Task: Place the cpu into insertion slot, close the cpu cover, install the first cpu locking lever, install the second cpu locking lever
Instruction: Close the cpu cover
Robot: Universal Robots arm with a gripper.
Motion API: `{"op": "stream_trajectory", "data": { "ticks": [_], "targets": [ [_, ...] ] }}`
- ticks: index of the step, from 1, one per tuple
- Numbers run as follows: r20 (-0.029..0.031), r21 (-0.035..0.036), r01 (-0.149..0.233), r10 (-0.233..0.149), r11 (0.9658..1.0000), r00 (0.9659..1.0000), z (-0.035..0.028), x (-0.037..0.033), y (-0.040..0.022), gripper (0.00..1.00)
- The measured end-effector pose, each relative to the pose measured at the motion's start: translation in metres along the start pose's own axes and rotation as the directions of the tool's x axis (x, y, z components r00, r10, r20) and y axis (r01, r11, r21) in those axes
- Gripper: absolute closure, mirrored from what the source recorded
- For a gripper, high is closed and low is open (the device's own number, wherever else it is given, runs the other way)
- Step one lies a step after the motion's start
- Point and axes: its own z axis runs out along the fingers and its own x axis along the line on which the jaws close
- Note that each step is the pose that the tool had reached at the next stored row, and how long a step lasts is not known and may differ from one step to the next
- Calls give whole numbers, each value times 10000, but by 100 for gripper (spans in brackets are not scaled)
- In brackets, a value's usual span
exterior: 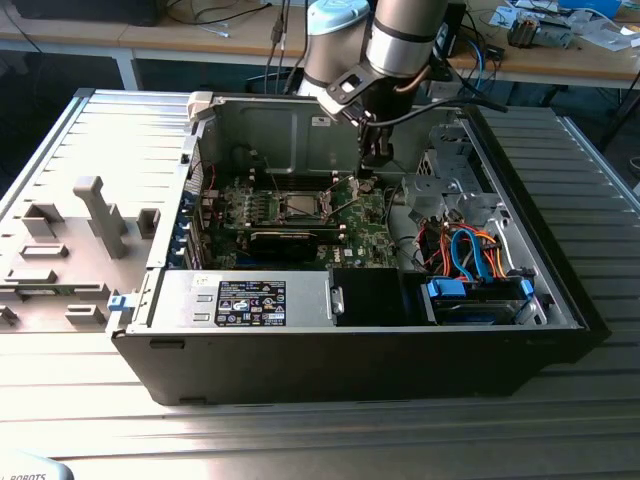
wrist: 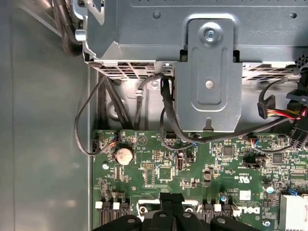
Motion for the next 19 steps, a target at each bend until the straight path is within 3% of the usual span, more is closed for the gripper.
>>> {"op": "stream_trajectory", "data": {
  "ticks": [16,19],
  "targets": [
    [-4,92,181,-181,9998,9998,91,50,76,89],
    [2,127,304,-304,9995,9995,124,58,133,89]
  ]
}}
